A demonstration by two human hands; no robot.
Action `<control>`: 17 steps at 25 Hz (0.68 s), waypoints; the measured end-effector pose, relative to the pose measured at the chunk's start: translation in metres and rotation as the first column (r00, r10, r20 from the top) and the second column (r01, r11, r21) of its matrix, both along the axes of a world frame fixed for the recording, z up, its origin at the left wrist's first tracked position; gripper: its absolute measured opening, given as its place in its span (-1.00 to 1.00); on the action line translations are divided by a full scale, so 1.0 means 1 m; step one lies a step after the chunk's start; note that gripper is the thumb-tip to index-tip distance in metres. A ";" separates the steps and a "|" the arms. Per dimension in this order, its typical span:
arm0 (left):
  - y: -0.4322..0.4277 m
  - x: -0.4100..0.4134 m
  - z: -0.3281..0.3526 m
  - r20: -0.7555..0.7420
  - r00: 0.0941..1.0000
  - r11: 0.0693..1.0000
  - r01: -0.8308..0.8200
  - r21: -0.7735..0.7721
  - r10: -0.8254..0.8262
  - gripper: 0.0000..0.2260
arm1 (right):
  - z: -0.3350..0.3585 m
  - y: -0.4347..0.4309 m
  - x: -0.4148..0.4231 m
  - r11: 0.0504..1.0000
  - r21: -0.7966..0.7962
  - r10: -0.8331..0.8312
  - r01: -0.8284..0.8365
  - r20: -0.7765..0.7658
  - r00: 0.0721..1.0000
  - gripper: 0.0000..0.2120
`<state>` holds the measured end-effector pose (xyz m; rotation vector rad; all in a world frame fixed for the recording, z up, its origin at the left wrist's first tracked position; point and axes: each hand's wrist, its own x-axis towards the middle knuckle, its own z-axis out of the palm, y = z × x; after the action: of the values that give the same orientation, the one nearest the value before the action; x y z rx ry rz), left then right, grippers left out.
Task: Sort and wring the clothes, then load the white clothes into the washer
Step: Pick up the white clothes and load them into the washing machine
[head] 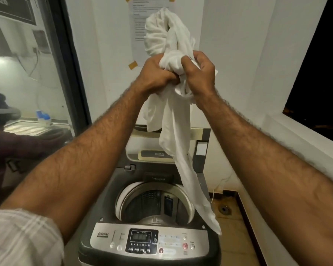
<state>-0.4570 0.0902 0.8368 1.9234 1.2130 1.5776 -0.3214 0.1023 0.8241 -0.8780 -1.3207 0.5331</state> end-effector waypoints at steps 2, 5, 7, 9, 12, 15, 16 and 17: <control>0.009 -0.011 0.010 -0.004 1.000 1.000 -0.010 0.030 0.010 -0.56 | 0.011 0.010 -0.011 1.000 0.018 -0.007 0.007 -0.001 1.000 -0.56; 0.025 -0.022 0.021 0.006 1.000 0.999 -0.013 0.051 0.013 -0.54 | 0.025 0.019 -0.021 0.999 0.025 -0.031 0.031 0.001 1.000 -0.54; 0.031 -0.025 0.023 0.002 1.000 0.998 0.000 0.062 0.000 -0.54 | 0.025 0.025 -0.025 0.999 0.025 -0.044 0.044 -0.002 0.999 -0.53; 0.037 -0.026 0.017 -0.005 1.000 0.998 0.009 0.056 -0.009 -0.56 | 0.018 0.031 -0.028 0.999 0.016 -0.047 0.047 -0.012 0.999 -0.50; 0.044 -0.027 0.003 0.000 1.000 1.000 0.008 0.019 -0.008 -0.57 | 0.002 0.041 -0.032 0.999 -0.014 -0.039 0.038 -0.022 0.999 -0.46; 0.052 -0.031 -0.002 -0.003 1.000 1.000 0.008 0.001 -0.008 -0.57 | -0.004 0.048 -0.036 0.999 -0.031 -0.030 0.028 -0.040 0.999 -0.42; 0.054 -0.032 -0.001 -0.006 1.000 1.000 0.010 0.000 -0.010 -0.58 | -0.004 0.050 -0.037 0.999 -0.032 -0.027 0.026 -0.043 0.999 -0.42; 0.055 -0.032 0.000 -0.009 1.000 1.000 0.009 0.000 -0.009 -0.59 | -0.003 0.053 -0.038 0.999 -0.033 -0.026 0.025 -0.045 0.999 -0.42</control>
<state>-0.4892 0.1452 0.8367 1.9356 1.2060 1.5661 -0.3590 0.1550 0.8209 -0.9032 -1.2612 0.5523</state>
